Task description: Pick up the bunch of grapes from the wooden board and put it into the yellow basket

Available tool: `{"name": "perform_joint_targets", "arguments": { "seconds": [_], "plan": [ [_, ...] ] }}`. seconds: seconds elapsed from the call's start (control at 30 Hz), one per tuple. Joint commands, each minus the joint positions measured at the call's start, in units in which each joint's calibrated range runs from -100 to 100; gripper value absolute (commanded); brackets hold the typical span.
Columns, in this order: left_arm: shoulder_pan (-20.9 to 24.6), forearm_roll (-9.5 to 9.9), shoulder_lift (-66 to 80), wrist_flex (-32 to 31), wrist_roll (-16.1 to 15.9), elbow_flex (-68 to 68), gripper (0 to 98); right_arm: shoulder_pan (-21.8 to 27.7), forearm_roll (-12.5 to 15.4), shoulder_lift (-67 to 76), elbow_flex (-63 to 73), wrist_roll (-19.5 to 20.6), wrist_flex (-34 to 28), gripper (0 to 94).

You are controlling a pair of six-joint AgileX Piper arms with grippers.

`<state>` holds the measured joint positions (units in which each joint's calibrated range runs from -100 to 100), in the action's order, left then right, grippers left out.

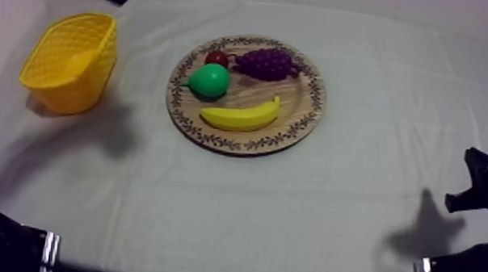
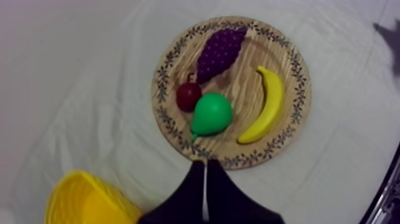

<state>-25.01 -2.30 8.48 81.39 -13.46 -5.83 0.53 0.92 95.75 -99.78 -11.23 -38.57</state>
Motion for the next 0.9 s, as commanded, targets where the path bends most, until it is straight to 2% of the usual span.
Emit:
{"name": "perform_joint_targets", "arguments": {
  "seconds": [0.0, 0.33, 0.47, 0.63, 0.87],
  "plan": [
    [-0.4, 0.26, -13.5, 1.7, -0.5, 16.4, 0.0, 0.0, 0.0, 0.0, 0.0, 0.0, 0.0, 0.3],
    [-2.0, 0.50, -34.6, 6.5, -2.6, 38.8, 0.0, 0.0, 0.0, 0.0, 0.0, 0.0, 0.0, 0.3],
    [-2.9, 1.39, -41.3, 8.7, -3.1, 46.7, 0.0, 0.0, 0.0, 0.0, 0.0, 0.0, 0.0, 0.3],
    [-4.3, 2.43, -47.3, 9.7, -3.6, 54.4, 0.0, 0.0, 0.0, 0.0, 0.0, 0.0, 0.0, 0.3],
    [-4.9, 2.53, -52.6, 10.2, -5.2, 59.7, 0.0, 0.0, 0.0, 0.0, 0.0, 0.0, 0.0, 0.3]
  ]
}}
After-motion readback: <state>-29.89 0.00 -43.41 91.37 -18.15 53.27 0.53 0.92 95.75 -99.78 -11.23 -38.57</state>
